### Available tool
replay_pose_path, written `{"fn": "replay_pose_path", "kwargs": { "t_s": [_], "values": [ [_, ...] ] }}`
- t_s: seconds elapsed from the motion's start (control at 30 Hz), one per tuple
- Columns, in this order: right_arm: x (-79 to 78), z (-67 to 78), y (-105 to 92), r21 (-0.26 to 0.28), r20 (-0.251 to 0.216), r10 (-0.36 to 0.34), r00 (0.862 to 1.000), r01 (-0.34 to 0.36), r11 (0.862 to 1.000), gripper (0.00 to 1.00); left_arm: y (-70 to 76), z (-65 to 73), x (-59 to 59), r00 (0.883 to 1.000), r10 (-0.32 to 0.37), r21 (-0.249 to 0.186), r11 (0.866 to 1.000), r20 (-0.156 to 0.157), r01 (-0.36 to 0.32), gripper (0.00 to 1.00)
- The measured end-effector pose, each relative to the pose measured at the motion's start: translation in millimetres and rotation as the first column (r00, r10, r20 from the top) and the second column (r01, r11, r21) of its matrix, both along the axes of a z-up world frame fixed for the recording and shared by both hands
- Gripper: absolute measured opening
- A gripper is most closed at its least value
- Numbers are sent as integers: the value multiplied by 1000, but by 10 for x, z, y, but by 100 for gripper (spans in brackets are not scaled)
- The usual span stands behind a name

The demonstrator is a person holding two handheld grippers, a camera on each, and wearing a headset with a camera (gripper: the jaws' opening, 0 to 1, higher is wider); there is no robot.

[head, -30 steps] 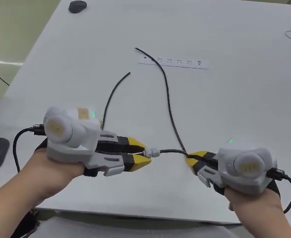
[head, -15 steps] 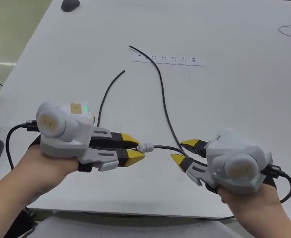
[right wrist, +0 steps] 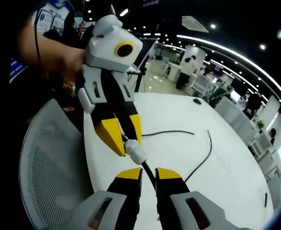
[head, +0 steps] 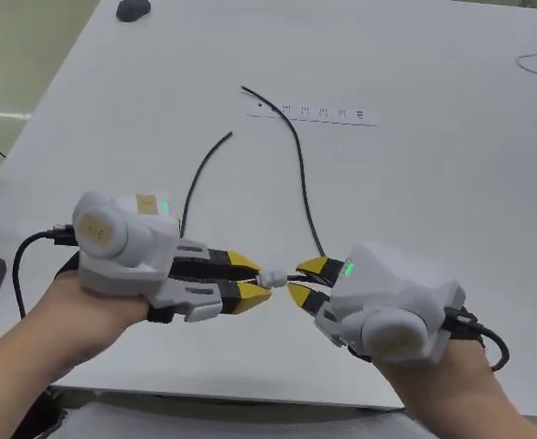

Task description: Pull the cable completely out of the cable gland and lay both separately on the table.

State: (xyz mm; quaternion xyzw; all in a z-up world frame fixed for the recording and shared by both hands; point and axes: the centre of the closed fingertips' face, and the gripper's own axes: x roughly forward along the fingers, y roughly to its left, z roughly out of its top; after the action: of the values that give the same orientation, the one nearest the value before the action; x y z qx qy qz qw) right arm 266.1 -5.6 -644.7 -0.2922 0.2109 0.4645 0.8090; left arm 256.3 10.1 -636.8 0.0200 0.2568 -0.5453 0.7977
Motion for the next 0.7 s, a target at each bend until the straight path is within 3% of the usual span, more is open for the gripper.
{"fn": "replay_pose_path", "kwargs": {
  "t_s": [0.1,0.5,0.7],
  "values": [
    [17,11,-1,6,2,-4,1000,4,1000,4,1,-5,10,1000,-2,-1,1000,-3,2,15],
    [52,-11,-24,57,-77,-43,996,48,997,3,-4,-1,38,1000,-3,-4,1000,-10,3,15],
    [55,-40,-41,60,-88,-50,995,56,997,2,9,-6,39,1000,-7,1,1000,-2,7,15]
  ]
}}
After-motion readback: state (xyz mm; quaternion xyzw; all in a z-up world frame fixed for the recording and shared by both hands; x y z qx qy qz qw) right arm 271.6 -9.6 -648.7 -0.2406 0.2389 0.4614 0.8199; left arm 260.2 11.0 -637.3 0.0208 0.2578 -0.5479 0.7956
